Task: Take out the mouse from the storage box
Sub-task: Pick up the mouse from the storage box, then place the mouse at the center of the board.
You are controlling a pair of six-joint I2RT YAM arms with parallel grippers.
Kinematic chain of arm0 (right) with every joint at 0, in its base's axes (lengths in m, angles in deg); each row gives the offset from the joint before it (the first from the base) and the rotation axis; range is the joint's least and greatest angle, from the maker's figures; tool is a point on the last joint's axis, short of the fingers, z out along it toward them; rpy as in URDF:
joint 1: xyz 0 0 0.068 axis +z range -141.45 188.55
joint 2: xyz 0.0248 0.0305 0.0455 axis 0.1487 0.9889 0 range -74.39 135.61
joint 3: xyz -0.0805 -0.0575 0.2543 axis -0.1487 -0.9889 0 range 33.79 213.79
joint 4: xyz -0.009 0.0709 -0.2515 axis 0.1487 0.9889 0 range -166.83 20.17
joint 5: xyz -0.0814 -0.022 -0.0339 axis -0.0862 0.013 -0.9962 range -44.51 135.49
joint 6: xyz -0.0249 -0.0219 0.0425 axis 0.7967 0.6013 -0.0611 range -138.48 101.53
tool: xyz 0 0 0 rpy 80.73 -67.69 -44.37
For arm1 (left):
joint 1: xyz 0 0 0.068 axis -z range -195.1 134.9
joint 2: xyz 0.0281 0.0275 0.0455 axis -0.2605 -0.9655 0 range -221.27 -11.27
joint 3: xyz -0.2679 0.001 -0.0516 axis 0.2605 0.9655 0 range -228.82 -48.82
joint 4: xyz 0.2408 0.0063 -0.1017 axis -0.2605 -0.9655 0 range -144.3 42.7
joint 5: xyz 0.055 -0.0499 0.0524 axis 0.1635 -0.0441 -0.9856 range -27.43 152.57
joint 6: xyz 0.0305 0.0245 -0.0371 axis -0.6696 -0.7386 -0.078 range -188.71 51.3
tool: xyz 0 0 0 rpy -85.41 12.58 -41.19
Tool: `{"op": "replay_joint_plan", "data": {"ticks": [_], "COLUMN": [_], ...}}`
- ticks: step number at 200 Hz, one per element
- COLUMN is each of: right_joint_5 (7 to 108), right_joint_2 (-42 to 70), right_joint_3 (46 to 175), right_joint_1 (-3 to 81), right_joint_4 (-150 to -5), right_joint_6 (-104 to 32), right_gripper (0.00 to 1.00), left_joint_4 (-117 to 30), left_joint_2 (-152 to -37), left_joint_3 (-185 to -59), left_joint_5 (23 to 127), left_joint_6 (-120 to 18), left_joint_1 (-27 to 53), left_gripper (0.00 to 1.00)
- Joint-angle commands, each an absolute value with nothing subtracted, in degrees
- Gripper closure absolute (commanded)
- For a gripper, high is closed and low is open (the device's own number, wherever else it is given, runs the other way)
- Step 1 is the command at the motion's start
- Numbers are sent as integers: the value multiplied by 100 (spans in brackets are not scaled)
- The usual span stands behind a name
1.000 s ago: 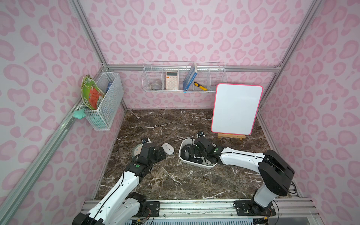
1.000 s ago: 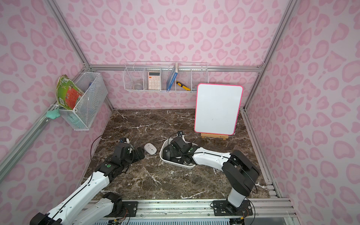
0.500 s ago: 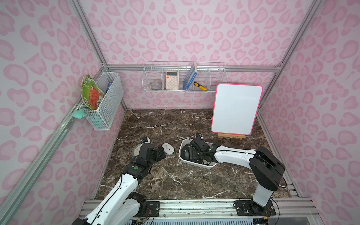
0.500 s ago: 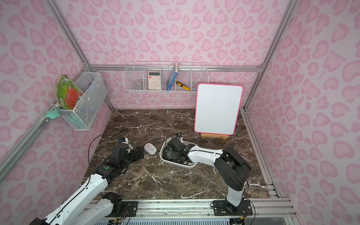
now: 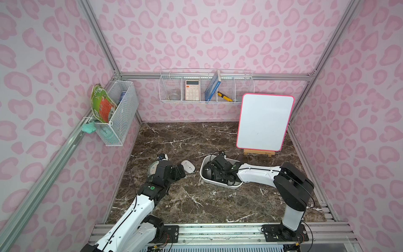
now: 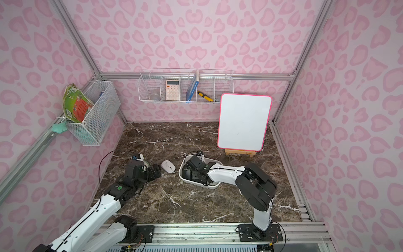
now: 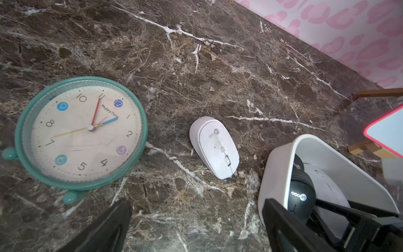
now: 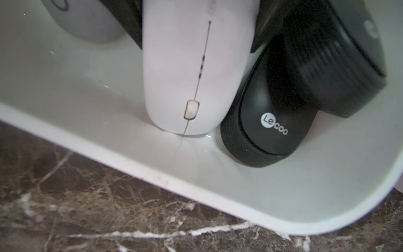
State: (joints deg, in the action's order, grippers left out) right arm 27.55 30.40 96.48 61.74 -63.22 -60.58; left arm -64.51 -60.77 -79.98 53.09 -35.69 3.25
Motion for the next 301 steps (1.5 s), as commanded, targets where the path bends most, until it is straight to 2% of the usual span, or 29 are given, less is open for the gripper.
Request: {"op": "replay_joint_plan", "data": {"ticks": [1,44,105,160,234,301], "right_joint_5": [2506,2380,2344,2264,2460,3330], "right_joint_2": [2926,2655,2208,953,-795,-1203], "right_joint_3": [9683,9658,9440,8904,7585,6577], "right_joint_1": [6221,6255,6247,6113,4909,3525], "right_joint_4": [-6234,-6216,-6228,-6104,-6171,-6752], "right_joint_6": [-6015,-5918,-5914,-5867,-5713,-5493], "right_gripper": [45,55,57,57,59,59], "left_joint_4": [-6452,-6396,-6337,-6212,-6125,-6188], "left_joint_2": [-6119,-6290,-6461,-6699,-6845,-6916], "left_joint_3": [-8009,-8043,-8062,-8099,-8144,-8229], "left_joint_5": [5278,5316,5331,5528,5826,5904], "left_joint_6": [-3583,-3592,-3614,-3678,-3724,-3716], "left_joint_1": [327,327,331,329,336,345], "left_gripper": [1,1,1,1,1,1]}}
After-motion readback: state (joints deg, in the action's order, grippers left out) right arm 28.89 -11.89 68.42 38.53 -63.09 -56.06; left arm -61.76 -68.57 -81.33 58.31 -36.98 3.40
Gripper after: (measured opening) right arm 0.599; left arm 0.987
